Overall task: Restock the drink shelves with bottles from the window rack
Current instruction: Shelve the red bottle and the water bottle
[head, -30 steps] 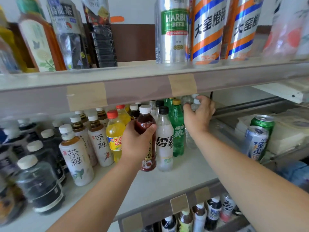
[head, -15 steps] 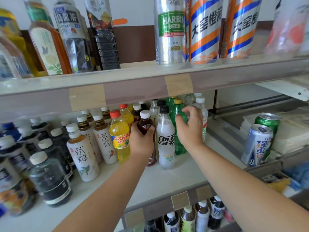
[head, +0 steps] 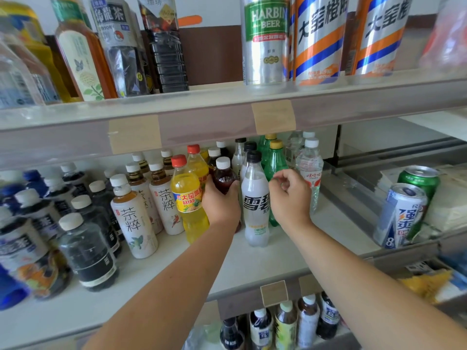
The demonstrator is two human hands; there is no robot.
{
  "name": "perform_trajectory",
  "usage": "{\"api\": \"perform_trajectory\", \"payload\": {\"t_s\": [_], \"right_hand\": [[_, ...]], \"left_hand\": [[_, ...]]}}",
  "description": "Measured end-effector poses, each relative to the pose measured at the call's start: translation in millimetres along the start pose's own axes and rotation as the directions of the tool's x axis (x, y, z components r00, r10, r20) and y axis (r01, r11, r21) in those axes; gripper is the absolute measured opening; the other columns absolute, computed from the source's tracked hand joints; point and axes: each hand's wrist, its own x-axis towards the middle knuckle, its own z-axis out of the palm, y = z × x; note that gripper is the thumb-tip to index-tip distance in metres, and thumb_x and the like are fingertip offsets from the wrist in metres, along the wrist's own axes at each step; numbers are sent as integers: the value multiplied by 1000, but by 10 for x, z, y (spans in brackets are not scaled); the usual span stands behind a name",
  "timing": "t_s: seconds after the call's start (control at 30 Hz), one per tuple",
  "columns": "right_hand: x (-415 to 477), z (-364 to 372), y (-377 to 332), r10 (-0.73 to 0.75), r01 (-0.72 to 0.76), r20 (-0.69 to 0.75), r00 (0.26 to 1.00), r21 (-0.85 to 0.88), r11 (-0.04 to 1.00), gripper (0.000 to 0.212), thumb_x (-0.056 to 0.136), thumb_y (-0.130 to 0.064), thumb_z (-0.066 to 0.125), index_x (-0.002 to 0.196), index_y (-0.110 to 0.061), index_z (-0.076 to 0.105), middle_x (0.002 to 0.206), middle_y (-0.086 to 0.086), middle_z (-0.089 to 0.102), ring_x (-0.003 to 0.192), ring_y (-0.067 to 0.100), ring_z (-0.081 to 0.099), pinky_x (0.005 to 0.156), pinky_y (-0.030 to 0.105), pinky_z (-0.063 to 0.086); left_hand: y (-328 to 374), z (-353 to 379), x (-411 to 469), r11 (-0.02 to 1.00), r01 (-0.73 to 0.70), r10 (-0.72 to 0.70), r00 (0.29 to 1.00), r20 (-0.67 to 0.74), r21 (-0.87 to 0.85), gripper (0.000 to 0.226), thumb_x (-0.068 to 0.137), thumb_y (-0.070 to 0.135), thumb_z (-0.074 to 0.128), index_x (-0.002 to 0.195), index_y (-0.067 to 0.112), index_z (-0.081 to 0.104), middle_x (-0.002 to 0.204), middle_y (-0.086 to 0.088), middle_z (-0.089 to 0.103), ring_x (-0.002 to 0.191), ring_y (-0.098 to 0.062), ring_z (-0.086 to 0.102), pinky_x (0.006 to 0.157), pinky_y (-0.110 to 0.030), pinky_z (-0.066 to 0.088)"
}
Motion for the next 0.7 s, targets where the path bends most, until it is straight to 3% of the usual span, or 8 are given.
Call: {"api": "perform_trajectory", "payload": {"t_s": [0.2, 0.43, 0.57, 0.7], "right_hand": [[-77, 3, 8, 5, -7, 52, 999, 32, 999, 9, 83, -5, 61, 83, -13, 64, 76, 0, 61, 70, 20, 57, 65, 31, 47], [-124, -22, -60, 29, -34, 73, 997, 67, 997, 13, 84, -4, 60, 82, -16, 63, 79, 4, 63, 75, 24, 60, 66, 30, 48], [-143, -4, -87, 57, -63, 75, 996, 80, 995, 12, 84, -7, 59, 81, -18, 63, 80, 7, 65, 76, 27, 61, 67, 33, 49], [-187, 14, -123, 52, -58, 76, 996, 80, 995, 15, 84, -5, 60, 79, -19, 62, 78, 7, 64, 74, 26, 60, 65, 30, 46]], "left_hand": [[1, 48, 17, 998, 15, -18, 999, 45, 61, 45, 89, 27, 69, 129, 15, 53, 124, -6, 66, 115, -28, 61, 101, -38, 48], [-48, 54, 4, 988, -17, 1, 995, 105, 156, 36, 89, 3, 51, 124, 6, 48, 121, -15, 62, 112, -36, 57, 98, -47, 47], [-55, 18, -68, 987, -38, 19, 993, 117, 157, 40, 86, -1, 46, 126, 6, 50, 117, -14, 63, 109, -36, 58, 96, -49, 50], [17, -83, -127, 992, -75, 64, 992, 112, 98, 42, 82, -8, 41, 119, 7, 53, 111, -11, 64, 104, -34, 59, 92, -44, 51]]}}
